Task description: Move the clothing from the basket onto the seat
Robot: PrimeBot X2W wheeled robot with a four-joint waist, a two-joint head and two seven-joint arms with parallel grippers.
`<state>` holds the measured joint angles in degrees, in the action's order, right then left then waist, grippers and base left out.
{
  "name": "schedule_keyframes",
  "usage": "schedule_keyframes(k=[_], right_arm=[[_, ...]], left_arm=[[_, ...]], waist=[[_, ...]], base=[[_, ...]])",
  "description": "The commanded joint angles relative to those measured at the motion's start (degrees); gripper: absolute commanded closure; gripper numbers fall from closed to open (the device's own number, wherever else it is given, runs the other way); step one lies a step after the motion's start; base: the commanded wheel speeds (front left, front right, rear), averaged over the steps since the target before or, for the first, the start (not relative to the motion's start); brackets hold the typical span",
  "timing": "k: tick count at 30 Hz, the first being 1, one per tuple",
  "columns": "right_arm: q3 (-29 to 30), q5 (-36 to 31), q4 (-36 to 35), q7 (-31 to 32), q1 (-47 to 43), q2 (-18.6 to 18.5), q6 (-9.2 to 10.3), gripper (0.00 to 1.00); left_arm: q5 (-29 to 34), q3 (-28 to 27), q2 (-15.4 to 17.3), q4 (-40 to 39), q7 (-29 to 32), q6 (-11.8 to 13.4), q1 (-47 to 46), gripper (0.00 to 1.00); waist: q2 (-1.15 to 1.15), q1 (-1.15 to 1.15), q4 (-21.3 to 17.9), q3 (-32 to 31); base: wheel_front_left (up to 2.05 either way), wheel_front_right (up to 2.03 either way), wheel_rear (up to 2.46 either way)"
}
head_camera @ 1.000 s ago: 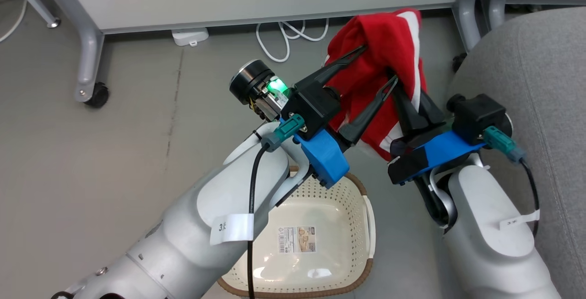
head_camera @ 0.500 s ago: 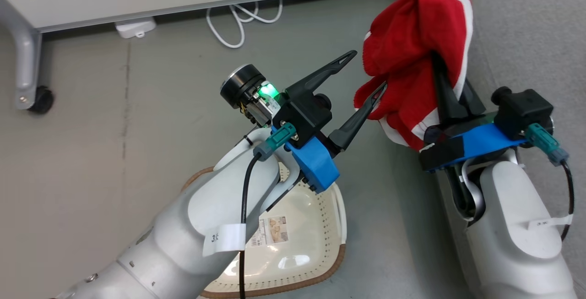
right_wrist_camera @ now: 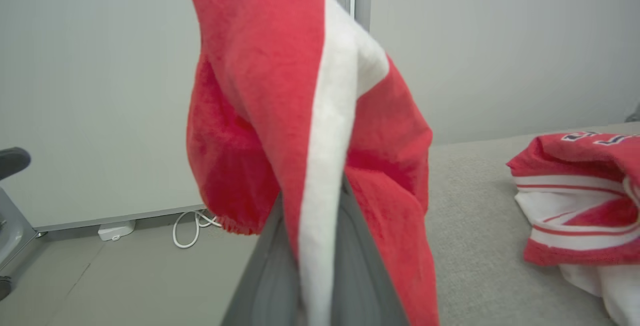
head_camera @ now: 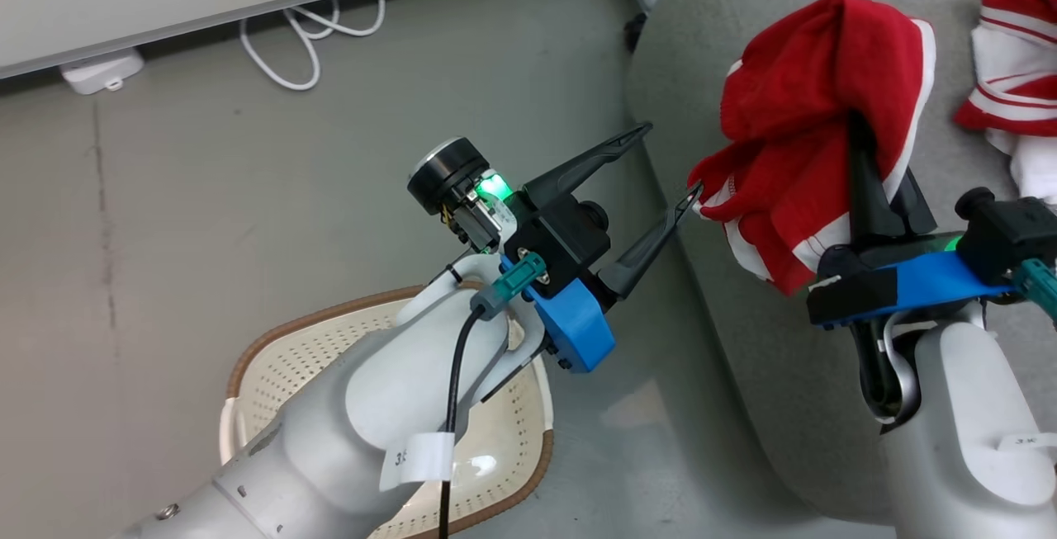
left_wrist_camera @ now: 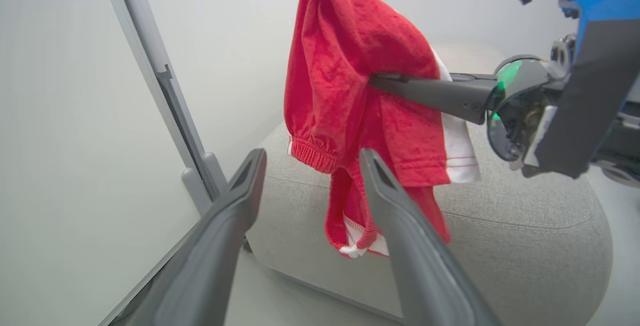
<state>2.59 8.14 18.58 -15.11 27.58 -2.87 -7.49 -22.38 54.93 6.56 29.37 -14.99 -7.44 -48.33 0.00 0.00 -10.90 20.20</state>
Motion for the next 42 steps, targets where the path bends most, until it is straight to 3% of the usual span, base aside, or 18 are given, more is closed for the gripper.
schedule_keyframes(k=[1, 12, 27, 42], right_arm=[[0.7, -0.1, -0.7, -0.1, -1.1, 0.0, -0.01, 1.00], [5.0, 0.4, -3.2, -0.1, -5.2, 0.0, -0.01, 1.00], [7.2, 2.2, -3.7, -0.1, -8.5, 0.0, -0.01, 1.00], [8.6, -1.7, -7.2, -0.1, 0.0, 0.0, -0.01, 1.00]], left_arm=[[0.3, 0.5, 0.3, -0.2, -0.3, 0.0, 0.6, 0.00], [0.3, 2.4, 0.0, -0.3, -0.3, 0.0, 1.3, 0.00], [-0.1, 3.5, 0.4, -0.7, -0.3, 0.0, 1.7, 0.00], [1.3, 2.5, 1.3, -2.1, -0.3, 0.2, -0.3, 0.00]], waist=[[0.00, 0.00, -1.7, 0.5], [0.00, 0.00, -4.5, 1.3], [0.00, 0.00, -4.8, 1.7], [0.00, 0.00, -4.4, 5.8]], base=[[0.00, 0.00, 0.00], [0.00, 0.00, 0.00], [0.00, 0.00, 0.00], [0.00, 0.00, 0.00]])
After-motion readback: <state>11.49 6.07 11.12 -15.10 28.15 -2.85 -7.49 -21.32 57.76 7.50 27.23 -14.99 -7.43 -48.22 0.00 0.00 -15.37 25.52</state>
